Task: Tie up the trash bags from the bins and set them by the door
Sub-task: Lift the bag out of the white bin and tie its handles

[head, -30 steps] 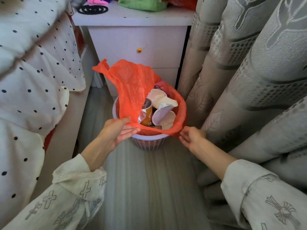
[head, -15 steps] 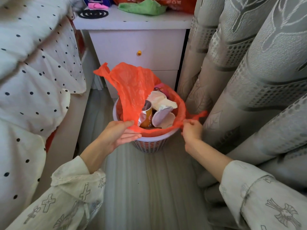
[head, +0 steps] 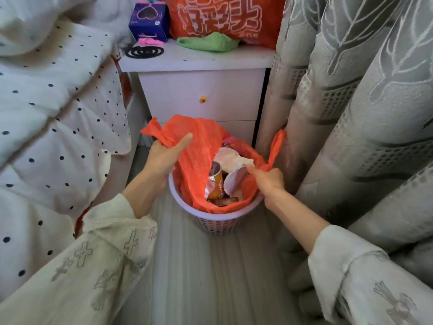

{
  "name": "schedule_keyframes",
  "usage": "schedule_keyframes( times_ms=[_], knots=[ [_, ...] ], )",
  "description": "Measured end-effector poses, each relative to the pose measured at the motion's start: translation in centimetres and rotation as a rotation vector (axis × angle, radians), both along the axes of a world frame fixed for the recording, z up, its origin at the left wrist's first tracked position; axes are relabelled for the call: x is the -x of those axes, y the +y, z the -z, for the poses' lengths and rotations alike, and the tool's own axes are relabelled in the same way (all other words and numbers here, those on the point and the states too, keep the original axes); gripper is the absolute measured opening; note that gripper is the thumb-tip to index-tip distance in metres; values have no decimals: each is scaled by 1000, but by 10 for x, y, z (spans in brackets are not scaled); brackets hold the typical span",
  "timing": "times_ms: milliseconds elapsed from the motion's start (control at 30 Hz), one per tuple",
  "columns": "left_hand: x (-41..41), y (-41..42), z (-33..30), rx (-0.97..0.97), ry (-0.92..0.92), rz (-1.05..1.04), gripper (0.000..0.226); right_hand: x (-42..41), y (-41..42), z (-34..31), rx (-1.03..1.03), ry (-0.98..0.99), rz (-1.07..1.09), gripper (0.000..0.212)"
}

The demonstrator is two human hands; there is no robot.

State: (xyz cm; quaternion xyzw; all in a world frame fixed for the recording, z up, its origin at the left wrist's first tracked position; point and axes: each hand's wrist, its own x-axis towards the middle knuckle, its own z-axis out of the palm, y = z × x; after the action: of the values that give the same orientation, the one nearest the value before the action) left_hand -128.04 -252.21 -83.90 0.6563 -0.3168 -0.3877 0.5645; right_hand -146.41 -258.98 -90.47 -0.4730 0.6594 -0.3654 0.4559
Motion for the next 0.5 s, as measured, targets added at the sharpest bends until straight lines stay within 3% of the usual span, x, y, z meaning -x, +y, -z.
schedule_keyframes(
  times_ms=[100, 233, 333, 400, 500],
  knots=[
    [-4, -26, -7, -56, -11, -4, 27, -6, -19, -10, -167, 121, -21, 47],
    [-14, -45, -14, -45, -168, -73, 6, -15, -23, -31, -84, 143, -100, 38],
    [-5, -50, -35, 86, -228, -18, 6, -17, -22, -51, -108, -91, -105, 36],
    [-1, -52, -45, 194, -96, -4, 12, -18, -23, -63, -159, -342, -83, 33],
    [-6, -55, -44, 232, 28, -85, 29, -23, -23, -70, -185, -556, -60, 28]
  ],
)
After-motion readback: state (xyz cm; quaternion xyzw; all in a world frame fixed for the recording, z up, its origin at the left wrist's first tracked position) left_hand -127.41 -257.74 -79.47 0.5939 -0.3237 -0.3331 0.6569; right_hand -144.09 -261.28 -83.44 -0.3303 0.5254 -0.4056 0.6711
